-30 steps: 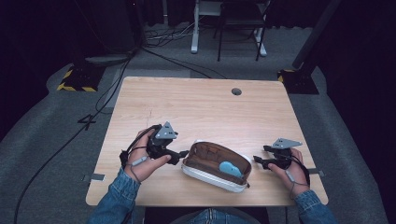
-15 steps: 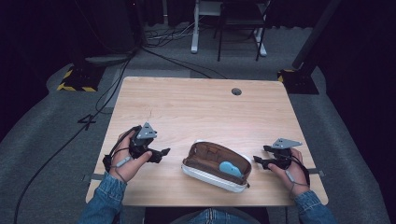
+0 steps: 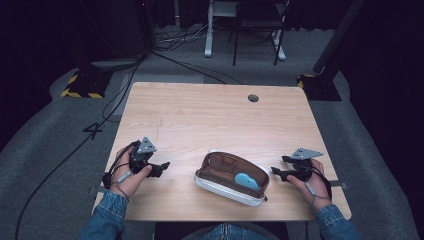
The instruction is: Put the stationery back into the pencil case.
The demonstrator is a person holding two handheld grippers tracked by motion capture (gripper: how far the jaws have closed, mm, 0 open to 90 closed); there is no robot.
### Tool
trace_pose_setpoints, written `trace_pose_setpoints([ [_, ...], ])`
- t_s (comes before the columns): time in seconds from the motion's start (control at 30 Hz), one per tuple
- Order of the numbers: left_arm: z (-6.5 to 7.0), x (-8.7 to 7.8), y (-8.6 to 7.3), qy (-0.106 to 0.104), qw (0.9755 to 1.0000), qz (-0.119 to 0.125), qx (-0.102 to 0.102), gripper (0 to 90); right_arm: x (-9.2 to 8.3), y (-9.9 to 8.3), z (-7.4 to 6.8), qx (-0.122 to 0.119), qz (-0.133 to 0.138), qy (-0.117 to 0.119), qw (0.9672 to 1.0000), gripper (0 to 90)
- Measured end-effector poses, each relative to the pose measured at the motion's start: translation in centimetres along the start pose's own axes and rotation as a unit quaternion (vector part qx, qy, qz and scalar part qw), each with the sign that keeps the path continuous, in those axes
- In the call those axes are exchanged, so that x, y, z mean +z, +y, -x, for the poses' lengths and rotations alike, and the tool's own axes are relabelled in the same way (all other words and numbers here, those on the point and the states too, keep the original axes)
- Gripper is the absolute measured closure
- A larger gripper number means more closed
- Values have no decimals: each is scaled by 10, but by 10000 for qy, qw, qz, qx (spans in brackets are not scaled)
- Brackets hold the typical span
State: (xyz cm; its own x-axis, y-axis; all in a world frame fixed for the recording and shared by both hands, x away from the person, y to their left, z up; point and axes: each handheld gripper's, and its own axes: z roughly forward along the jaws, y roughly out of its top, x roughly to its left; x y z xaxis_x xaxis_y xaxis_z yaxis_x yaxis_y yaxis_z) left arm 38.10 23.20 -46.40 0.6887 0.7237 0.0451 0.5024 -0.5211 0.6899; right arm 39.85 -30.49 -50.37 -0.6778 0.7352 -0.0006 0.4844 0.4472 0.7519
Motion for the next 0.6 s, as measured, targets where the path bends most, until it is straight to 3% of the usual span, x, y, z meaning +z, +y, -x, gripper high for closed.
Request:
trace_pose_setpoints([
  [0.37,-8,17,-20,-28,9993,-338,-186,167,0,0,0,0,-1,6,10000,294],
  [0.47,-11,19,-23,79,9991,-375,-157,167,0,0,0,-3,-1,7,10000,293],
  [0.6,-15,22,-29,23,9989,-277,-374,162,0,0,0,-6,-7,1,10000,292],
])
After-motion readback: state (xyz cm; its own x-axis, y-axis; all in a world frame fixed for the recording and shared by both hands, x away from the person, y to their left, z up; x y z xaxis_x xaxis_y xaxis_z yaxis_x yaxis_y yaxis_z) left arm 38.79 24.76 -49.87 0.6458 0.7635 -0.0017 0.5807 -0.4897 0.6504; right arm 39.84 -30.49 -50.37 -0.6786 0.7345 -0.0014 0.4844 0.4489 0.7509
